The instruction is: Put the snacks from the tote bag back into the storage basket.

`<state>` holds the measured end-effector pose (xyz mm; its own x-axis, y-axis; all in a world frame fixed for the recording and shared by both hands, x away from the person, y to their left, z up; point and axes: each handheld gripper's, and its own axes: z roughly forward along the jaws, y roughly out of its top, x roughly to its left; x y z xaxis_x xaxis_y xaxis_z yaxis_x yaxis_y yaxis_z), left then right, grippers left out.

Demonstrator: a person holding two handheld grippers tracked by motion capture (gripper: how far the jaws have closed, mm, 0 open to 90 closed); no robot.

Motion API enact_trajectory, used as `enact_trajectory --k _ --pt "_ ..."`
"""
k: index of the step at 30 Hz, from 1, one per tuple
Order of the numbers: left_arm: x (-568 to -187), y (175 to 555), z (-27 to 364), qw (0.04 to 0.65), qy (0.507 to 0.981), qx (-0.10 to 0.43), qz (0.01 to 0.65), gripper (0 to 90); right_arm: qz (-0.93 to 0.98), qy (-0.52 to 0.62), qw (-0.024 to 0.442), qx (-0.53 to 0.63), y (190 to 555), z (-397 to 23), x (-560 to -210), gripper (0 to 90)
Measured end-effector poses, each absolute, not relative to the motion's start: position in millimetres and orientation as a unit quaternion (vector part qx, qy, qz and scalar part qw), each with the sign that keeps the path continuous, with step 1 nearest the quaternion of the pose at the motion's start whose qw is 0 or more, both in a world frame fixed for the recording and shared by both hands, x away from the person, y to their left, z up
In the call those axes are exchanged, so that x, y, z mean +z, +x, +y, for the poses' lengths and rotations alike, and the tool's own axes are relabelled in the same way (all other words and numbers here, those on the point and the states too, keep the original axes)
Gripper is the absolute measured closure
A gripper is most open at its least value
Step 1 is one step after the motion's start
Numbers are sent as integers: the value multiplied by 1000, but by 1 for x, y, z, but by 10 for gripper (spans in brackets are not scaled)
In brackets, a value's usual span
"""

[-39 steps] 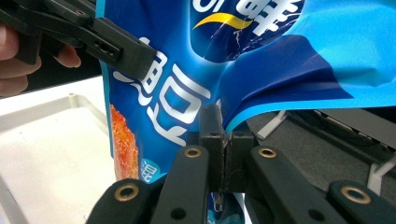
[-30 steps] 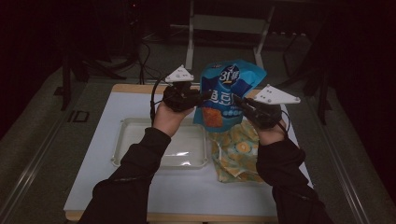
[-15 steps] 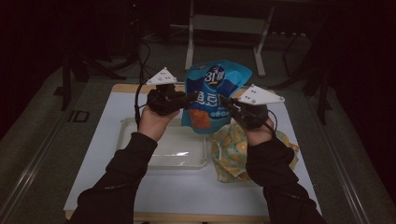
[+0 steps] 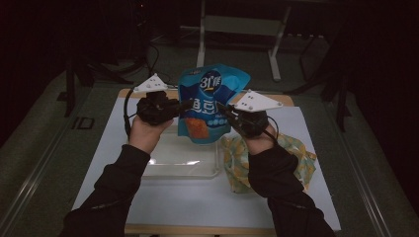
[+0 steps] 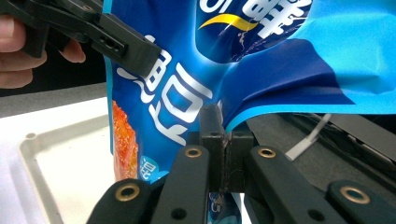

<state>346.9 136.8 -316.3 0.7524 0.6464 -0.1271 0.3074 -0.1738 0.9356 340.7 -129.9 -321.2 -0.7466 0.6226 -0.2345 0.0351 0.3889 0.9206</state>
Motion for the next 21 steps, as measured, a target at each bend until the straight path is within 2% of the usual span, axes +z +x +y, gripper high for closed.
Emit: enact_trajectory --k 11,21 --pt "-315 332 153 557 749 159 321 887 784 201 280 517 332 -113 -321 890" --pt "-331 325 163 556 750 159 321 886 789 197 278 511 325 -103 -333 890"
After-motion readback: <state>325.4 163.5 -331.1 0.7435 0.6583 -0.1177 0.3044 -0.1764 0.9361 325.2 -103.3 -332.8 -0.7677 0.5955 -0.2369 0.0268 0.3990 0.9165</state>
